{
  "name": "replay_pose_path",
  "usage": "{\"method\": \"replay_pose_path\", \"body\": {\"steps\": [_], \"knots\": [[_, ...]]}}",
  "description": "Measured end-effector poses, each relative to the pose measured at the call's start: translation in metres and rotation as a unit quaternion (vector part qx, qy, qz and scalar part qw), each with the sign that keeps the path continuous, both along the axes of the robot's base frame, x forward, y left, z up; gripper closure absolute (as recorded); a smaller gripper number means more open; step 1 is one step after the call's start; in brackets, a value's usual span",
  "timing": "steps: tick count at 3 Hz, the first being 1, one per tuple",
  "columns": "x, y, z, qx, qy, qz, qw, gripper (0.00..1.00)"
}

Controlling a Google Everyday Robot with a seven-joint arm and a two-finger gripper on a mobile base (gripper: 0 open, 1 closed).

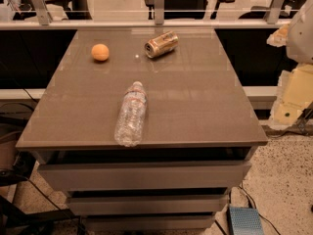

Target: Move water bottle near orange

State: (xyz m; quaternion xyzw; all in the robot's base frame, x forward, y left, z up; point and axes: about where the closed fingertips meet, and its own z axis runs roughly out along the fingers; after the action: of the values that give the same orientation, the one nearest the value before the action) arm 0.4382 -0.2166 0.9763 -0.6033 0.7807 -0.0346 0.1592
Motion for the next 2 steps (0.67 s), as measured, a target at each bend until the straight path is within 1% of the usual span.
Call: {"method": "replay_pose_path", "body": {"steps": [1, 2], "knots": [[0.003, 0.005, 0.000, 0.003, -0.004, 0.005, 1.0000, 0.00], [0.012, 0.022, -0.004, 0.026, -0.019, 0.041, 0.9986, 0.00]]}}
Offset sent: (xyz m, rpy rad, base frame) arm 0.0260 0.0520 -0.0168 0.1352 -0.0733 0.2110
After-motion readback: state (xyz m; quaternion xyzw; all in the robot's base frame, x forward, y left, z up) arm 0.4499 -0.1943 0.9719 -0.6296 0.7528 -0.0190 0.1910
